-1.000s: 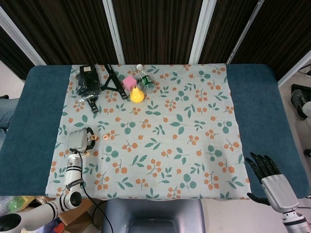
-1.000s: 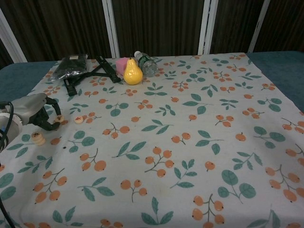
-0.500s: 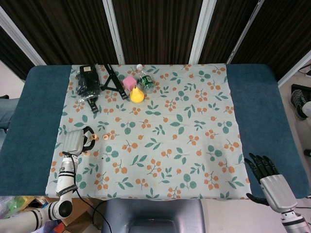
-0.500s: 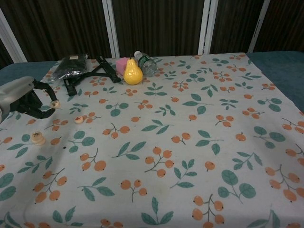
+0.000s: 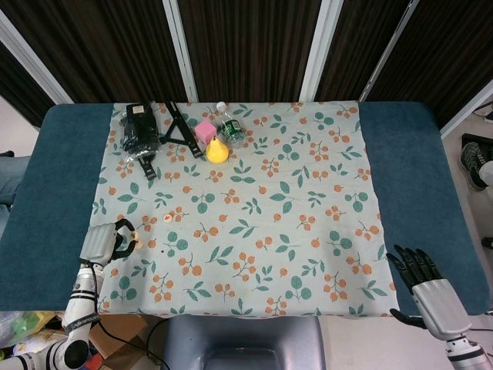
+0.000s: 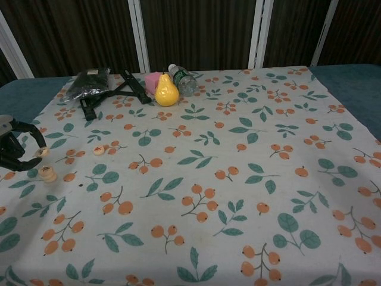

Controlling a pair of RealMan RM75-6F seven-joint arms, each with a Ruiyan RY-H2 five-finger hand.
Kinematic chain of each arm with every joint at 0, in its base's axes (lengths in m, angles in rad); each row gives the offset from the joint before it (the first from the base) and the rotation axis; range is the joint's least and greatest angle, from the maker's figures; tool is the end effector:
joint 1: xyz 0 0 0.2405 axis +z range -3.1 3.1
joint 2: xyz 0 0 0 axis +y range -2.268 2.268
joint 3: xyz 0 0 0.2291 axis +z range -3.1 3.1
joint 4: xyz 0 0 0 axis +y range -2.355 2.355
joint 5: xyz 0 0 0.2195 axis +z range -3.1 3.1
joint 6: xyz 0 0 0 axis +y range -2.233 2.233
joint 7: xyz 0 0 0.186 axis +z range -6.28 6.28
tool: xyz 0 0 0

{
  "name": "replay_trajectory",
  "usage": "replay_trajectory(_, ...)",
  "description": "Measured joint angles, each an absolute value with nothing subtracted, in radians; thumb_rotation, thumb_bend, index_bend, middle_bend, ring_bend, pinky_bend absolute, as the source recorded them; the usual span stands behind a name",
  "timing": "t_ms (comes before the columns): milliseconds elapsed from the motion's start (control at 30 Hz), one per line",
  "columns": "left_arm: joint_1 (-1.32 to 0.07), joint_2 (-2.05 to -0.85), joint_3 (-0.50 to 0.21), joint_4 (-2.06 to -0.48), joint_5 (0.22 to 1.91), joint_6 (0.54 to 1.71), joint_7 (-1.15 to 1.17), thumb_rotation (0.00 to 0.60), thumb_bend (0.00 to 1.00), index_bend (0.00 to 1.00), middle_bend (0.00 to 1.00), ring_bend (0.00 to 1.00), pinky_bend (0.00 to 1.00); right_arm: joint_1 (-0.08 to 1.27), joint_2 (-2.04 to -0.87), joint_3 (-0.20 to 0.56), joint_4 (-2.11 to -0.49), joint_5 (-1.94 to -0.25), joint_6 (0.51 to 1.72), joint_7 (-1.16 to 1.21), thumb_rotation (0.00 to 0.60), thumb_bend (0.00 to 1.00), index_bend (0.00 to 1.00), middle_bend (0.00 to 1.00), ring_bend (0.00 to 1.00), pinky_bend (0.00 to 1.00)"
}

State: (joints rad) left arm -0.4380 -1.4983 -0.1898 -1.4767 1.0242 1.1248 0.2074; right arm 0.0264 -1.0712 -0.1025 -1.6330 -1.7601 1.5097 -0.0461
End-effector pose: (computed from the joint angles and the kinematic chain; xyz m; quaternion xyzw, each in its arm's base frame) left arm -0.2448 0.3306 0.0081 -0.5801 -0.5112 -0.3569 0.5242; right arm -0.2713 -0.1652 0.1110 0.6904 -0.3670 0.3592 0.5096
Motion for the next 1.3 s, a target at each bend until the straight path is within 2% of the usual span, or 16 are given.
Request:
replay_trajectory(533,-0.431,-1.52,-0.169,-1.408,1.034,1.091,0.168,0.6,0.38,0.45,1.0,1.0,1.0,0.028,-1.072,-0.102,-1.636,-1.758,1.504,-0.053,0.6,0.2,0.0,0.0,0.0,0.05)
replay_trajectory(1300,-0.424,-1.527,-0.168,-1.414,1.062,1.104,0.152,0.6,0.38,0.39,1.0,1.0,1.0,0.027,-1.069,-0.102,-1.635,-1.759,1.508,-0.045,0.6,0.2,0.0,0.0,0.0,0.05)
